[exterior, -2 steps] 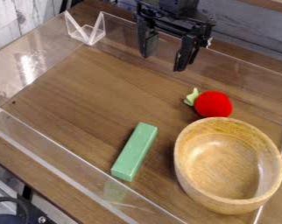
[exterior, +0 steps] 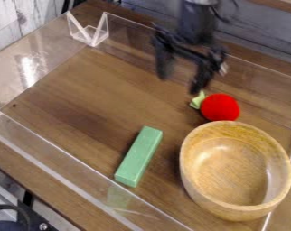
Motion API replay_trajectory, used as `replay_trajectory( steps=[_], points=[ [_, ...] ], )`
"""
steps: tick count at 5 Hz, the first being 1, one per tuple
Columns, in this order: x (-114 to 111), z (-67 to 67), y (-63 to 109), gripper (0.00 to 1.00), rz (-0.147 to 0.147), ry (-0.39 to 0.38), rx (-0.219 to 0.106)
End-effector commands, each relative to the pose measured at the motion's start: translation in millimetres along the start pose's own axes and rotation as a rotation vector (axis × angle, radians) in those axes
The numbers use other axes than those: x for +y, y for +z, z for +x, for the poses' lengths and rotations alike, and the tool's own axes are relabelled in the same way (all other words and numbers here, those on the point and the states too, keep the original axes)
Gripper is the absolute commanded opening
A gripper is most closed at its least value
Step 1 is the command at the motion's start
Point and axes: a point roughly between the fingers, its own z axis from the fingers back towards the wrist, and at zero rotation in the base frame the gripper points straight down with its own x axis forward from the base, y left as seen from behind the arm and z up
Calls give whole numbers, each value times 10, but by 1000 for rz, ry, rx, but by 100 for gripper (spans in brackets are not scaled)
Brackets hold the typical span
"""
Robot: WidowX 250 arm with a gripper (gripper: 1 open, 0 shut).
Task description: Move the red object to the left side of the table
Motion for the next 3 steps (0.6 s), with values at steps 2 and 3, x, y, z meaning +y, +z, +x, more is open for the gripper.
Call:
replay_trajectory(
  steps=[2, 3],
  points=[
    [-397, 446, -120, 100, 5, -132, -60],
    [-358, 492, -286, 100, 13, -224, -37]
  ],
)
